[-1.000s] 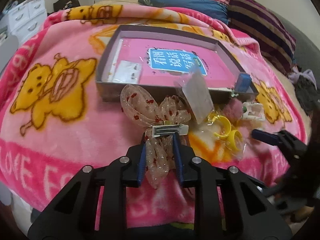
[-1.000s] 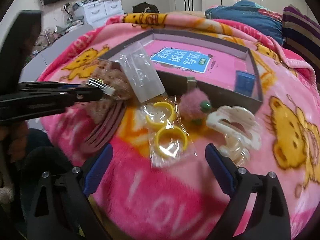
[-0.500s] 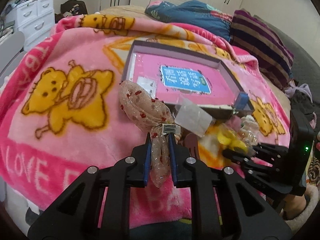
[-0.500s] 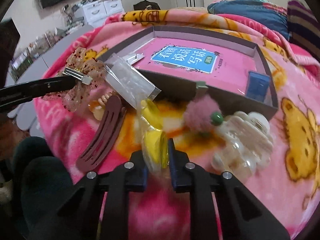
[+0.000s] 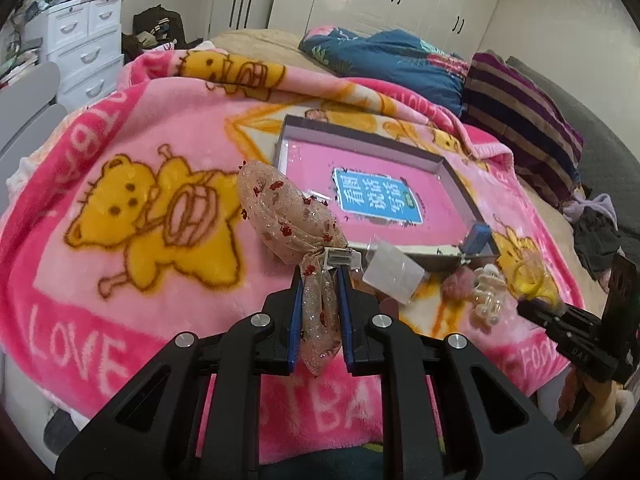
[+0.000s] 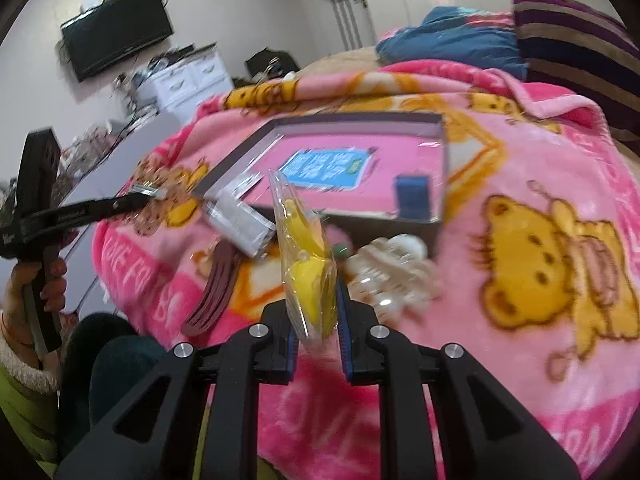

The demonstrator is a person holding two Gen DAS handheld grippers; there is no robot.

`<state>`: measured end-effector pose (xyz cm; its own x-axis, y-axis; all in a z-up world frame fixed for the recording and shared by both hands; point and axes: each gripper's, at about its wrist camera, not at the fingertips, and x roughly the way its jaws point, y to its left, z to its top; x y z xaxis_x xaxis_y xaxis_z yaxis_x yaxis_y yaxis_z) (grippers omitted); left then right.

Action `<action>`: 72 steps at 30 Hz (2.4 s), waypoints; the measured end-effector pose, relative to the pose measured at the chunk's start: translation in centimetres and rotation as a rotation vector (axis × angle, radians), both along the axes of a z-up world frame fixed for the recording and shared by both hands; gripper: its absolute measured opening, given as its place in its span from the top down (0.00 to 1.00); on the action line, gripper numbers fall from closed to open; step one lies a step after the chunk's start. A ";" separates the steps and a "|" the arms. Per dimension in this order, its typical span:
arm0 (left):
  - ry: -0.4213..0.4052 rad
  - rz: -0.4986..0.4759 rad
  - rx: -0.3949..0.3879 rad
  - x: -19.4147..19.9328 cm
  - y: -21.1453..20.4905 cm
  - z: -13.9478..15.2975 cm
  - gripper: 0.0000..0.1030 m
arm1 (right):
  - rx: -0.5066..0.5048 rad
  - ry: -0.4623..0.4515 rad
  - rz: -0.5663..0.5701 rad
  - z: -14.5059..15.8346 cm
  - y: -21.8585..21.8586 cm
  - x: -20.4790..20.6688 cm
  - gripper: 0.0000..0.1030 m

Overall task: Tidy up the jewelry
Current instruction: 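Lift the bow clip with the left tool while the right tool grasps the yellow hair-tie bag, then lower the bow clip into the box while the right tool drops the hair-tie bag there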

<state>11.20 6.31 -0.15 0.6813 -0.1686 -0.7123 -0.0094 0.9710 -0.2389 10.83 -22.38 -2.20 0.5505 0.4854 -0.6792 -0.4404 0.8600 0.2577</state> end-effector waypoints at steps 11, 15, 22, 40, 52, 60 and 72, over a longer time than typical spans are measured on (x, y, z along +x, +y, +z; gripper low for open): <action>-0.047 0.001 -0.002 1.3 0.6 1.9 0.92 | 0.053 -0.052 -0.065 2.8 -2.2 2.0 0.85; -0.058 -0.005 0.000 2.0 0.5 2.5 0.92 | 0.058 -0.075 -0.065 3.6 -1.9 2.9 0.85; -0.069 -0.023 -0.010 3.6 -0.1 3.2 0.91 | 0.074 -0.078 -0.050 4.5 -1.0 4.8 0.85; -0.030 -0.055 -0.062 9.0 -3.4 1.2 0.91 | 0.084 -0.043 -0.077 3.4 1.6 9.3 0.85; 0.021 -0.094 -0.085 12.8 -5.4 -1.4 0.91 | 0.044 0.004 -0.124 1.0 2.7 11.8 0.85; 0.061 -0.113 -0.074 14.7 -5.3 -2.9 0.90 | 0.000 0.034 -0.146 -0.7 3.8 13.6 0.85; 0.074 -0.108 -0.078 14.8 -4.4 -3.9 0.80 | -0.057 0.045 -0.187 -2.1 4.5 15.1 0.83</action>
<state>26.02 1.93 -4.07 0.6021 -0.2948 -0.7420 0.0737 0.9459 -0.3159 25.93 -17.84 -4.30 0.5957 0.3378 -0.7287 -0.2607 0.9394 0.2224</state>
